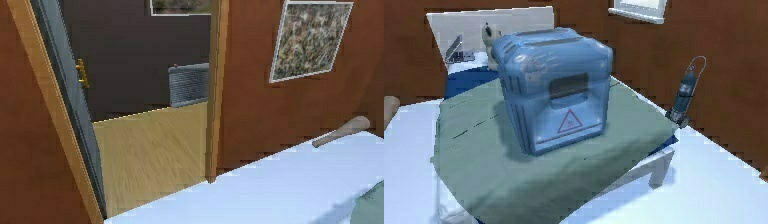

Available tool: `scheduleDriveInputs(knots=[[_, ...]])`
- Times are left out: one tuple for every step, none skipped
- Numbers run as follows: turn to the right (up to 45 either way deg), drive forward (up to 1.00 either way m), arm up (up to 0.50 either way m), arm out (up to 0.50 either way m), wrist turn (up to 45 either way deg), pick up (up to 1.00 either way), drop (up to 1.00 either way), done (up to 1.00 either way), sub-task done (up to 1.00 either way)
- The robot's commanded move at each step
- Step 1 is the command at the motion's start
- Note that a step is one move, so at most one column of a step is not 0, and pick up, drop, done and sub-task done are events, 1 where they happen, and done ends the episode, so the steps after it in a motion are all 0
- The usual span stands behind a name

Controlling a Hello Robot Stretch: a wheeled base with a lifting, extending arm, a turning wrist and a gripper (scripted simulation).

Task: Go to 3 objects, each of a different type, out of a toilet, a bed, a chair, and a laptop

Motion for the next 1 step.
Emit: scheduleDriveInputs(knots=[[6.0, 0.00, 0.00, 0.00, 0.0, 0.00, 0.00, 0.00, 0.00]])
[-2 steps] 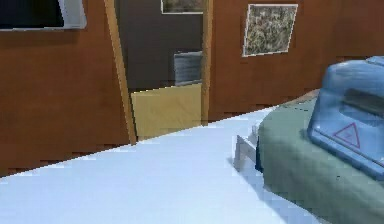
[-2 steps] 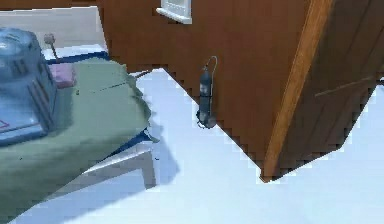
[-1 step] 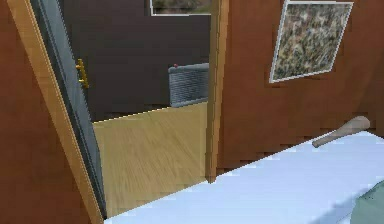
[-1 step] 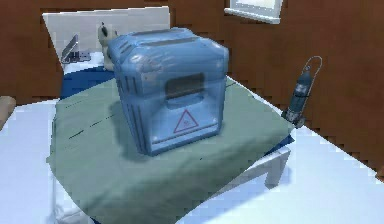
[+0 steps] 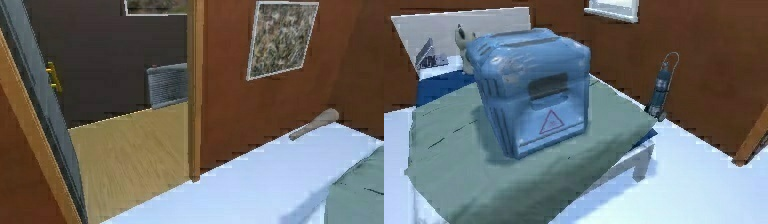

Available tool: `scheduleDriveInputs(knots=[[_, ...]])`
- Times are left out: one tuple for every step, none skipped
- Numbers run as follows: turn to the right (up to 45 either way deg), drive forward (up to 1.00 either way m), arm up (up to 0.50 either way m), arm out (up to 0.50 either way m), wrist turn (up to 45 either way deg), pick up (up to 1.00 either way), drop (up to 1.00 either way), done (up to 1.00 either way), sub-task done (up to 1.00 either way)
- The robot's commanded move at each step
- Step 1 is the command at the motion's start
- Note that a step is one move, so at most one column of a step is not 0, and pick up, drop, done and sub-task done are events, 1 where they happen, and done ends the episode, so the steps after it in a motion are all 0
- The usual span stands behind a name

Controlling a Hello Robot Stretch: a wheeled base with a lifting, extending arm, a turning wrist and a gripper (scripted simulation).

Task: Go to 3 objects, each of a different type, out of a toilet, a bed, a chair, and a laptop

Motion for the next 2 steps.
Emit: scheduleDriveInputs(knots=[[0.0, 0.50, 0.00, 0.00, 0.0, 0.00, 0.00, 0.00, 0.00], [15.0, 0.00, 0.00, 0.00, 0.0, 0.00, 0.00, 0.00, 0.00]])
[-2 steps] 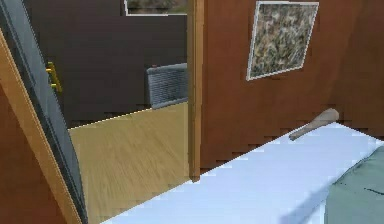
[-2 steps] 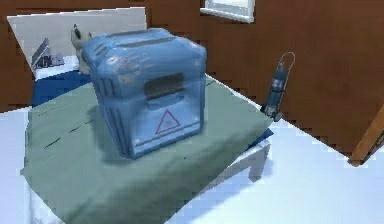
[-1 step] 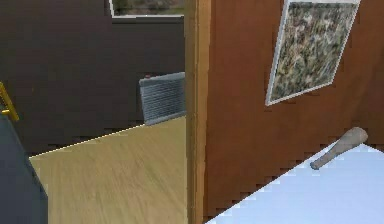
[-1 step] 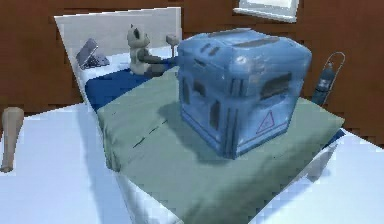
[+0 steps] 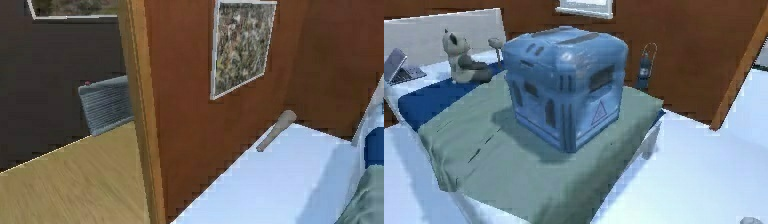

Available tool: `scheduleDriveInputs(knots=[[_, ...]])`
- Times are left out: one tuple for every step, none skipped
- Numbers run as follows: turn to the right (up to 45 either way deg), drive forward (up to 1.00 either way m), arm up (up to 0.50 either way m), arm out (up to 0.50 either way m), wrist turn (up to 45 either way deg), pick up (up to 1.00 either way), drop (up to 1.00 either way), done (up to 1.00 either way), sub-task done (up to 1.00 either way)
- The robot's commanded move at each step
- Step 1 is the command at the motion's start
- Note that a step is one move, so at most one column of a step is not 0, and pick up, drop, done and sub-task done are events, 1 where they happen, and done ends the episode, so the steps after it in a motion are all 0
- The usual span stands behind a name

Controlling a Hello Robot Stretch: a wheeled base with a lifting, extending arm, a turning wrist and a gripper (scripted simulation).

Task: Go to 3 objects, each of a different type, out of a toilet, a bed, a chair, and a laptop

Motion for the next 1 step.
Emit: scheduleDriveInputs(knots=[[0.0, 0.15, 0.00, 0.00, 0.0, 0.00, 0.00, 0.00, 0.00]])
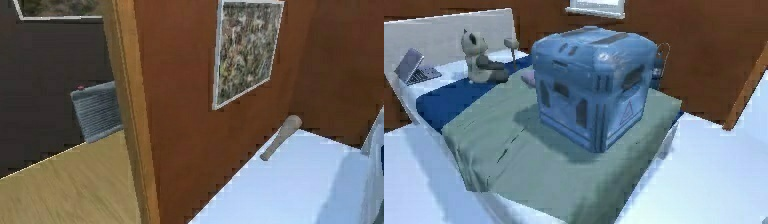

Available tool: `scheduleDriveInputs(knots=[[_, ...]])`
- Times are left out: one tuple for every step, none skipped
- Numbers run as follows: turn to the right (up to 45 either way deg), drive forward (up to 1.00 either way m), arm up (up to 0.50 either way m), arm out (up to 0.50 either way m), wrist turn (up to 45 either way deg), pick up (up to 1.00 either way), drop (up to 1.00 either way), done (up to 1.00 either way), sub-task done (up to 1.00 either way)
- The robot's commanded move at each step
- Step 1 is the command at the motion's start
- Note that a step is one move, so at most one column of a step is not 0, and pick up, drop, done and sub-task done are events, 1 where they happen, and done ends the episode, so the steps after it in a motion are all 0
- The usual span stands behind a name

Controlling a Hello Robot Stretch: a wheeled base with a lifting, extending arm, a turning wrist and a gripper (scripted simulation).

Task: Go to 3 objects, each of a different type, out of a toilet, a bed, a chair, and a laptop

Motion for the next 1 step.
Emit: scheduleDriveInputs(knots=[[33.0, 0.00, 0.00, 0.00, 0.0, 0.00, 0.00, 0.00, 0.00]])
